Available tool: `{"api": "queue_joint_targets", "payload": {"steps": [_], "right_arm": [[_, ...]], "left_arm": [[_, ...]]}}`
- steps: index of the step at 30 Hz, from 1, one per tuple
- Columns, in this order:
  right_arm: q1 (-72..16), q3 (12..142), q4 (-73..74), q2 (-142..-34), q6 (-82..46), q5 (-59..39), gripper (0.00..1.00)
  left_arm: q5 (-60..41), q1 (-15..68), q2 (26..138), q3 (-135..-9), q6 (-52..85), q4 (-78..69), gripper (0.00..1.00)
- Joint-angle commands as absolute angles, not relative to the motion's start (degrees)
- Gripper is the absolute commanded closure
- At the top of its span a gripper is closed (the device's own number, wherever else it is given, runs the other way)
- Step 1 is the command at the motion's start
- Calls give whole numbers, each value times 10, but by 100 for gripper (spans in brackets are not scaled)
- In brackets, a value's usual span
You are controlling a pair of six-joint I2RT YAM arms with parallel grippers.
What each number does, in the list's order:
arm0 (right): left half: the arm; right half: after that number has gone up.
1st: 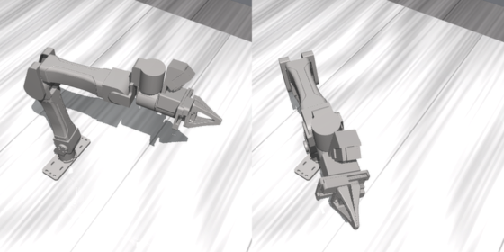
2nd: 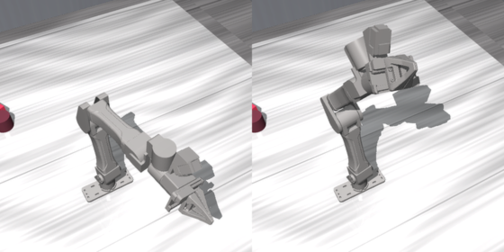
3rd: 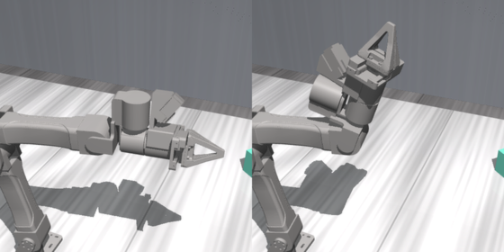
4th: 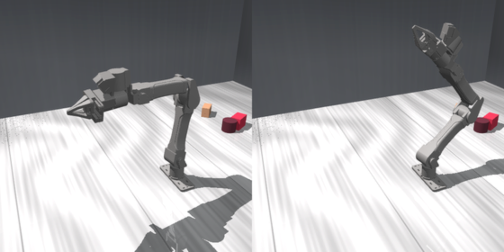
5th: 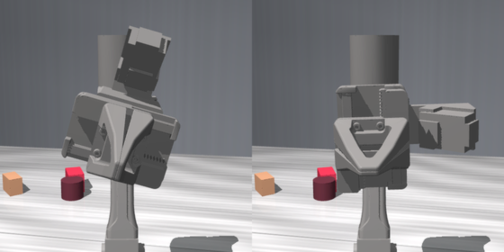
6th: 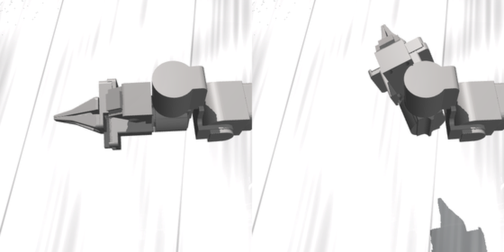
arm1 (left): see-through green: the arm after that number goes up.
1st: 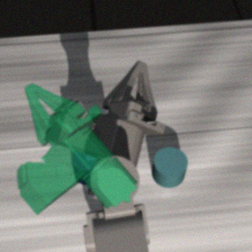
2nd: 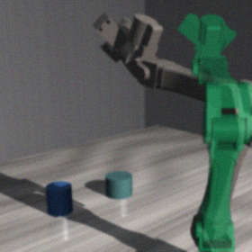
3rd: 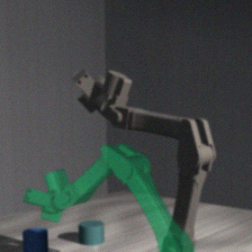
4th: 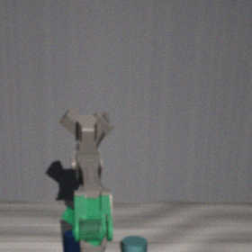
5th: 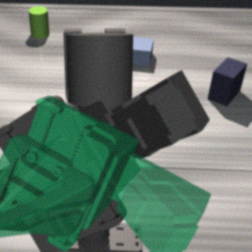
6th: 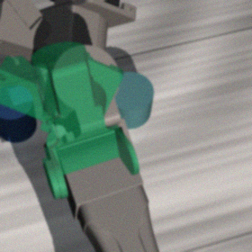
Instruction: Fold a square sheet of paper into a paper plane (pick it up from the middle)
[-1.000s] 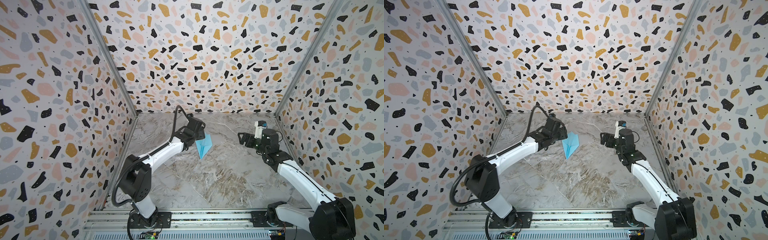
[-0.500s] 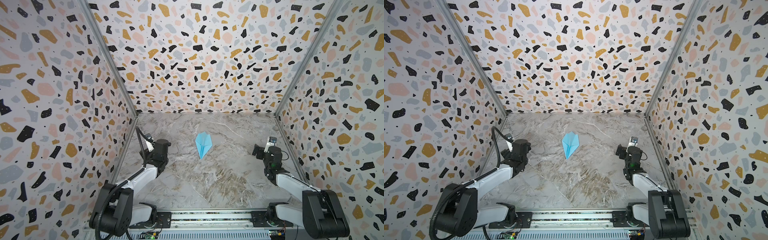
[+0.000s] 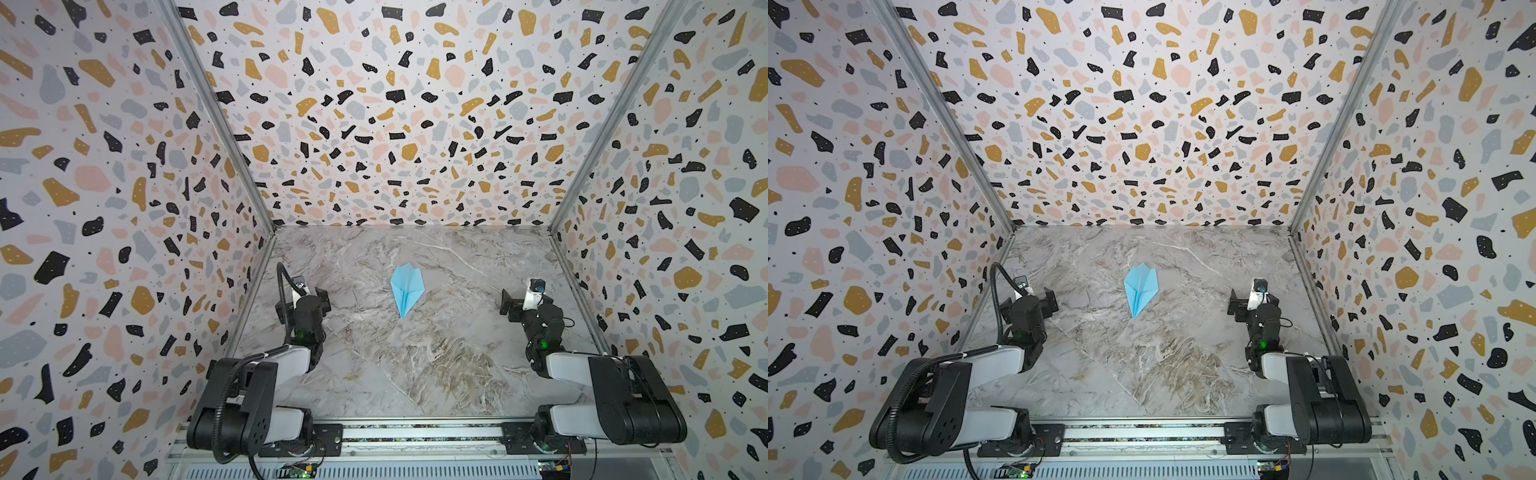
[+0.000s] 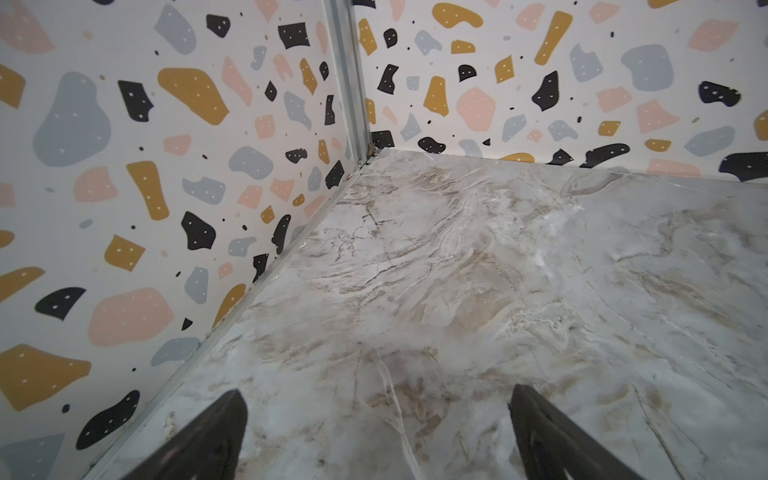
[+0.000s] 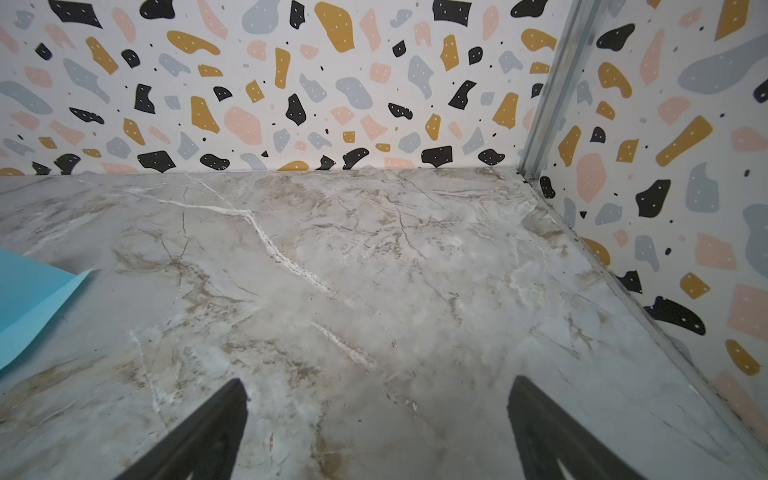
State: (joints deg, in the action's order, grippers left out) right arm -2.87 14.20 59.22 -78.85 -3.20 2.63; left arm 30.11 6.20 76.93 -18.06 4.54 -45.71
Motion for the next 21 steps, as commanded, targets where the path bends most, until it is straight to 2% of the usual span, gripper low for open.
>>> {"api": "queue_joint_targets", "payload": {"steps": [1,7,21], "right_arm": [[-25,135,650,-809,-17,8,1],[-14,132,684,-840,-13,-35,1],[-34,127,701,-856,3,-4,1]], "left_arm": [[268,47,762,-144,-5,-593,0],[237,22,825,-102,-5,-734,0],[272,21,840,-123,13,-701,0]]}}
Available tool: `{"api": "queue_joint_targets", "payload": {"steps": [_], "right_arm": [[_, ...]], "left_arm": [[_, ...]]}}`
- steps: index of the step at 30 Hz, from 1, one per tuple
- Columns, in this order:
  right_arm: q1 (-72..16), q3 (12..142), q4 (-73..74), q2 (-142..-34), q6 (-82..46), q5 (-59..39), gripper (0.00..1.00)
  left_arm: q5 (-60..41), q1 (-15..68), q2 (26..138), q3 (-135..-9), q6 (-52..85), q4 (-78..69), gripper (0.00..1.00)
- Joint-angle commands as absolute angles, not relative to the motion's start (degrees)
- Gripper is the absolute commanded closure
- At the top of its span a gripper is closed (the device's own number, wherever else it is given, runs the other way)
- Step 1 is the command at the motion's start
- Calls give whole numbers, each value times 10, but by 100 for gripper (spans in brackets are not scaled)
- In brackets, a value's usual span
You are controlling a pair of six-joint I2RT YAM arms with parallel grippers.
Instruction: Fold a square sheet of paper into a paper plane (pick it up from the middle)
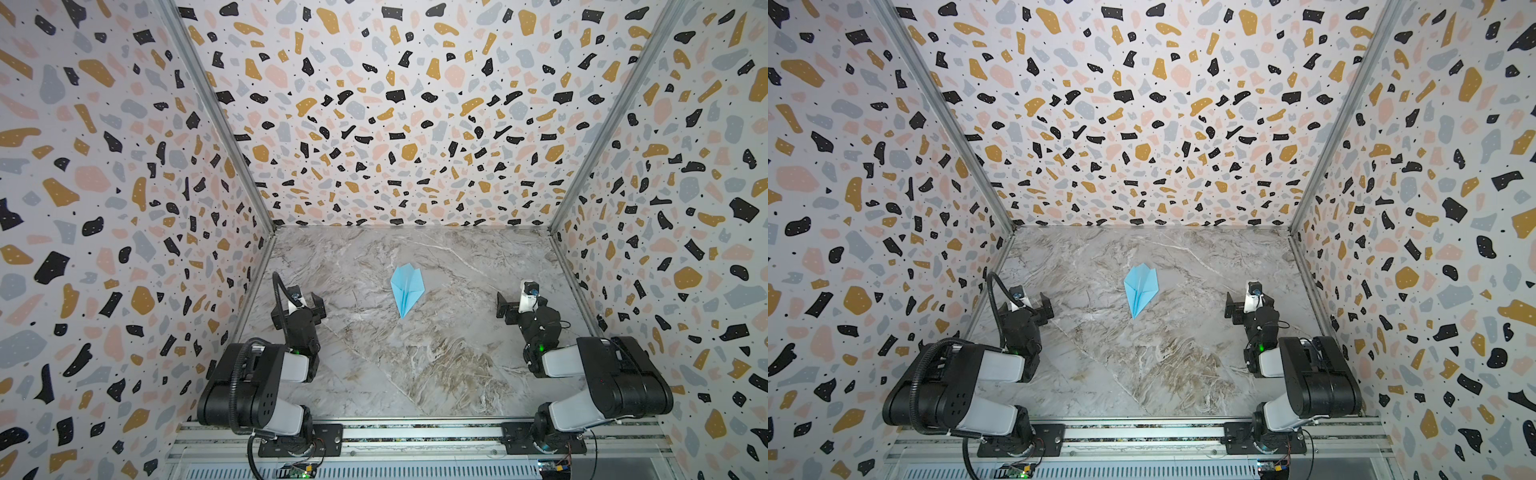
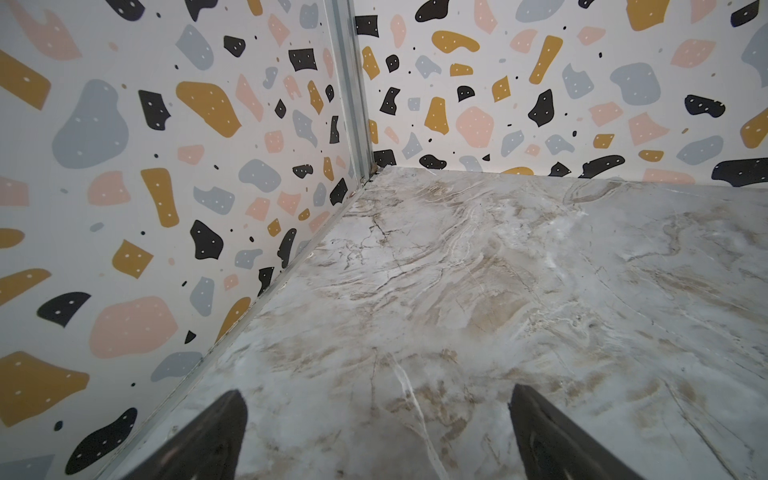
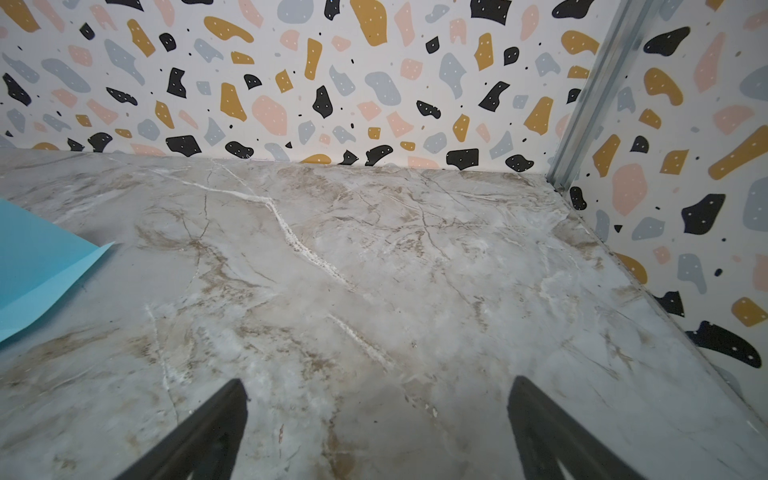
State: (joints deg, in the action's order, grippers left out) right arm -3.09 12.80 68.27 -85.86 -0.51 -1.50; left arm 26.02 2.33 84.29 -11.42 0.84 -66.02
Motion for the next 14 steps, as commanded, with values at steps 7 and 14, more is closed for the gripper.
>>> {"api": "queue_joint_targets", "payload": {"steps": [7,14], "right_arm": [[-39,128,701,-857,6,3,1],[-39,127,703,-856,5,1,1]], "left_arm": [[270,21,844,-126,13,-699,0],[268,21,852,-131,10,-697,0]]}}
